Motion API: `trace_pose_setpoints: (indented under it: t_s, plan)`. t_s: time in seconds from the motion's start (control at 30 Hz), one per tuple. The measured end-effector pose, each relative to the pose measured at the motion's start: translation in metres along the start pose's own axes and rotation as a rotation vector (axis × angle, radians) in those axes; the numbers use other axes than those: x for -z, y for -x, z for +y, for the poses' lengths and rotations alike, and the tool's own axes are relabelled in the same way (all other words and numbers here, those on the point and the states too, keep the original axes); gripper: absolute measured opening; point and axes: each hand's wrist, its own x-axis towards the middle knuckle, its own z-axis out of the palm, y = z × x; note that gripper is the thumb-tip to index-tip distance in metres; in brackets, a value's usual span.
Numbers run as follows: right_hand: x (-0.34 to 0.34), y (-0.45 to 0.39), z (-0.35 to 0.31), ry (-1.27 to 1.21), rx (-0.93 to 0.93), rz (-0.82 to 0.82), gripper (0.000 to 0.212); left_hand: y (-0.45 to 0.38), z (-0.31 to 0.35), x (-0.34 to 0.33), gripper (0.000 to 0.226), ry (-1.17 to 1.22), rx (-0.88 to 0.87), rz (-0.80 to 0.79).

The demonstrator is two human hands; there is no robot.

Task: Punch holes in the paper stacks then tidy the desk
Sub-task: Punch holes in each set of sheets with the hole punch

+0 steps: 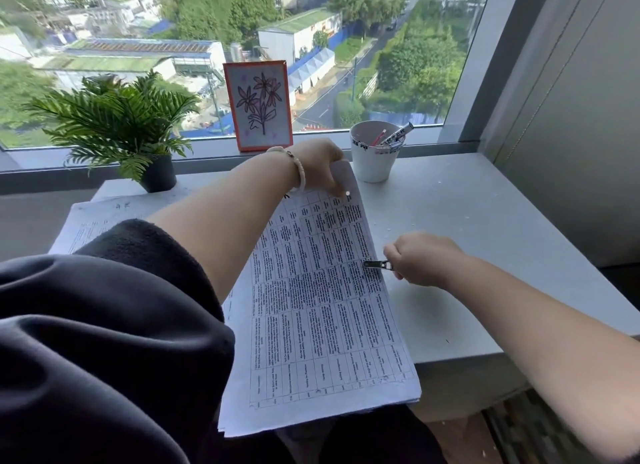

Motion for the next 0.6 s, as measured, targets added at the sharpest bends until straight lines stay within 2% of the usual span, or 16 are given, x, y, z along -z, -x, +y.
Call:
trace_pose_setpoints:
  t_s: [0.07,0.13,0.17,0.23,0.3,0.33,0.37,0.4,0.5,0.6]
  plan:
    - [-0.001,0.001,0.001,0.029,-0.005,0.023,0.042,0.003,0.008,-0.006,0.077,-0.158,-0.076,0.015]
    - [-0.001,0.004,0.002,0.074,-0.006,0.04,0.04,0.005,0.026,-0.017,0.092,-0.394,-0.24,0.019]
    - [-0.001,0.006,0.001,0.095,-0.003,0.052,0.039,0.007,0.037,-0.024,0.091,-0.491,-0.315,-0.033]
    - [-0.001,0.009,0.0,0.13,0.007,0.069,0.039,0.001,0.055,-0.043,0.073,-0.586,-0.371,-0.245]
    - [-0.003,0.012,-0.001,0.174,0.025,0.073,0.041,-0.013,0.055,-0.064,0.058,-0.574,-0.245,-0.466]
    - [-0.004,0.013,-0.001,0.192,0.036,0.076,0.042,-0.022,0.049,-0.074,0.059,-0.582,-0.162,-0.514]
    - [-0.005,0.014,-0.001,0.2,0.044,0.081,0.042,-0.026,0.047,-0.081,0.064,-0.575,-0.133,-0.528]
    - [-0.006,0.015,-0.001,0.199,0.044,0.085,0.043,-0.026,0.05,-0.081,0.067,-0.606,-0.175,-0.536]
    - [-0.007,0.016,-0.002,0.194,0.037,0.081,0.044,-0.017,0.06,-0.08,0.058,-0.637,-0.248,-0.512]
    - [-0.006,0.018,-0.006,0.218,0.055,0.06,0.044,-0.013,0.053,-0.083,0.062,-0.726,-0.248,-0.497]
